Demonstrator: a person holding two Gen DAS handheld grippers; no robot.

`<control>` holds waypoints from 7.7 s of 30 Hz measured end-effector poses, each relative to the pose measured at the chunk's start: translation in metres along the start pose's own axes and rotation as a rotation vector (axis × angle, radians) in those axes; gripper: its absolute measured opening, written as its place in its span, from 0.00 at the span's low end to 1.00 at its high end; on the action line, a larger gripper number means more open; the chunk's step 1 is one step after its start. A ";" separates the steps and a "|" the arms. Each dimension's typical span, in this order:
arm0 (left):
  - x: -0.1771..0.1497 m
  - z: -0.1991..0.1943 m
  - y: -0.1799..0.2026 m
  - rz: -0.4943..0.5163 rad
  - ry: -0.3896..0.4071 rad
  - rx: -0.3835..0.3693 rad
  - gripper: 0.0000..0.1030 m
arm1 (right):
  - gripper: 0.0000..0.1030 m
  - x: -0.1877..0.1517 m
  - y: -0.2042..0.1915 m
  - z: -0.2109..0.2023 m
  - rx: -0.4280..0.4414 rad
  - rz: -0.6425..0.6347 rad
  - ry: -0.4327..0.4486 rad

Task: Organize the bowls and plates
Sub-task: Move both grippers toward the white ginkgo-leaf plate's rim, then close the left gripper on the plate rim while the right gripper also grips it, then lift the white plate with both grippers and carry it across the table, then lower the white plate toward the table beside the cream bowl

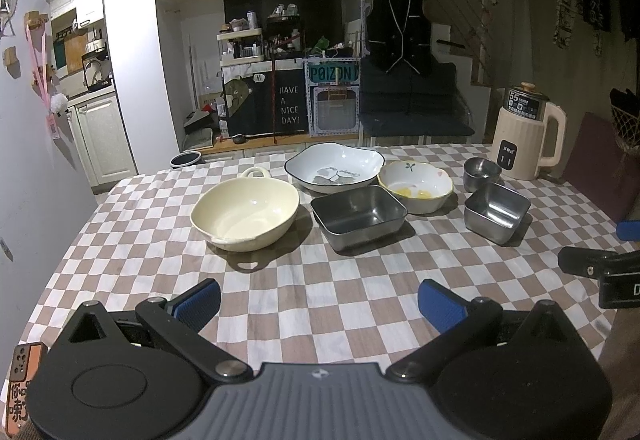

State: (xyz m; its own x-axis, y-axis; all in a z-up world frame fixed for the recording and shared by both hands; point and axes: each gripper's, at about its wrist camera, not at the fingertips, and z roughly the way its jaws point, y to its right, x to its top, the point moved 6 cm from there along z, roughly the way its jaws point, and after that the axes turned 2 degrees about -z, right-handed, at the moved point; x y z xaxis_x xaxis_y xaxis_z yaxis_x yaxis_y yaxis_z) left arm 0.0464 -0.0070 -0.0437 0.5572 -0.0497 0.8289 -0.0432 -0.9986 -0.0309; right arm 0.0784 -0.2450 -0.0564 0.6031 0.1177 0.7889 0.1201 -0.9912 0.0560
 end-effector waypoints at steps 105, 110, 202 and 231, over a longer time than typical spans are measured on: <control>0.136 0.418 -0.054 -0.339 -0.417 -0.124 0.36 | 0.16 0.199 -0.025 0.455 0.207 -0.027 -0.182; 0.133 0.424 -0.058 -0.349 -0.409 -0.125 0.27 | 0.11 0.195 -0.023 0.450 0.202 0.000 -0.201; 0.026 0.122 -0.064 -0.225 -0.315 -0.160 0.11 | 0.12 0.060 -0.040 0.113 0.386 0.171 -0.174; -0.034 0.178 -0.119 -0.196 -0.520 -0.019 0.15 | 0.14 0.005 -0.134 0.157 0.416 -0.015 -0.472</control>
State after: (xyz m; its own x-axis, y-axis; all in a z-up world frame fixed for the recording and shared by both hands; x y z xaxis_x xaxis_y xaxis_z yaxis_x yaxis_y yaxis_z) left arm 0.1805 0.1105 -0.1676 0.8921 0.1291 0.4330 0.0898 -0.9899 0.1101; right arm 0.1886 -0.1025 -0.1561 0.8708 0.2396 0.4294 0.3706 -0.8937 -0.2530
